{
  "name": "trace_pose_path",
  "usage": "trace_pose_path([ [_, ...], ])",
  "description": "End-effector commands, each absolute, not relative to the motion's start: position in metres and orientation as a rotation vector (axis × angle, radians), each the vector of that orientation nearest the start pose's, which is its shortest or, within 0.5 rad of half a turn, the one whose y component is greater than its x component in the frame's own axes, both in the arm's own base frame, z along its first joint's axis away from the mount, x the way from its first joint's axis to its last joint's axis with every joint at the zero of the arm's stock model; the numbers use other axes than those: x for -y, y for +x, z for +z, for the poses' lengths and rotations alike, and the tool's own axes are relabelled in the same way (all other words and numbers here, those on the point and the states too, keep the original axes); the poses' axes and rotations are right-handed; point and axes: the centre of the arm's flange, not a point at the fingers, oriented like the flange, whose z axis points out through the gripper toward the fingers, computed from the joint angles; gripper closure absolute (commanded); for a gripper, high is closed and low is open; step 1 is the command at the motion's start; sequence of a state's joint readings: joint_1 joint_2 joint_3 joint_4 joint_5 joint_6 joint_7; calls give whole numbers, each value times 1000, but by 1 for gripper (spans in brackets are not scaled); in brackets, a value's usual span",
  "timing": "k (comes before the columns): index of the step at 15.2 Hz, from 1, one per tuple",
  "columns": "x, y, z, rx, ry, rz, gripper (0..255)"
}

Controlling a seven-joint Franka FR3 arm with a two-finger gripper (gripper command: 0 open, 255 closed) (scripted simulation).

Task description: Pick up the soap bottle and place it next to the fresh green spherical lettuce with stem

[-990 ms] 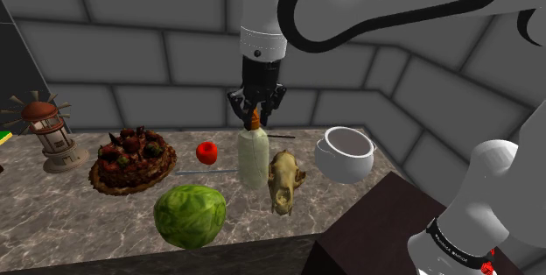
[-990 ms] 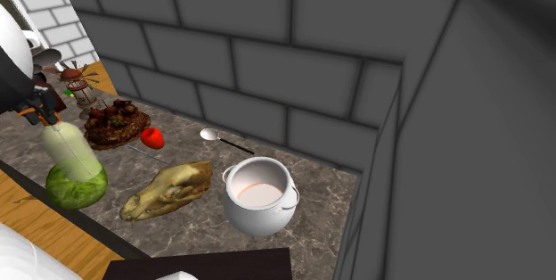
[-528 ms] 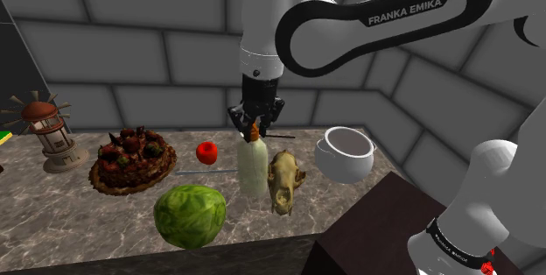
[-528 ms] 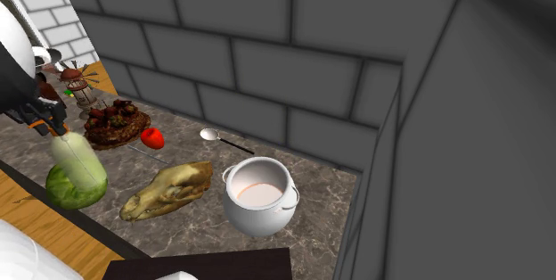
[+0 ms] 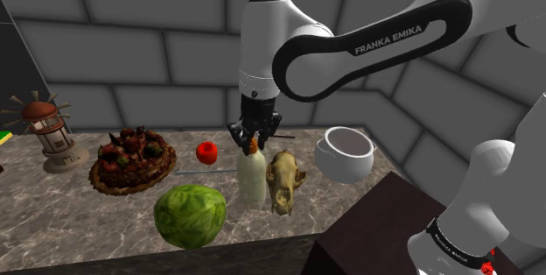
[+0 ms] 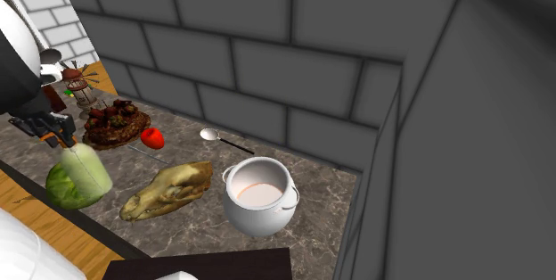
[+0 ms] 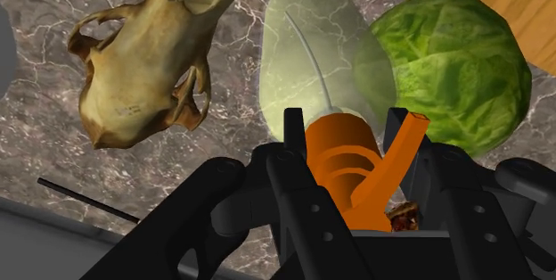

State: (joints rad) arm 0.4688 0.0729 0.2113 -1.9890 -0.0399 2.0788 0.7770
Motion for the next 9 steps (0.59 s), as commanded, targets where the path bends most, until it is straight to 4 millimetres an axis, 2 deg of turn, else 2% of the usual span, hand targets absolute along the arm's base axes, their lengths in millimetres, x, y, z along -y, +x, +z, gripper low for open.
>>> trace_pose_path([
  [1,-357,448,418,-123,-3141,-44,255],
  [9,-357,448,376,-123,-3141,-44,255],
])
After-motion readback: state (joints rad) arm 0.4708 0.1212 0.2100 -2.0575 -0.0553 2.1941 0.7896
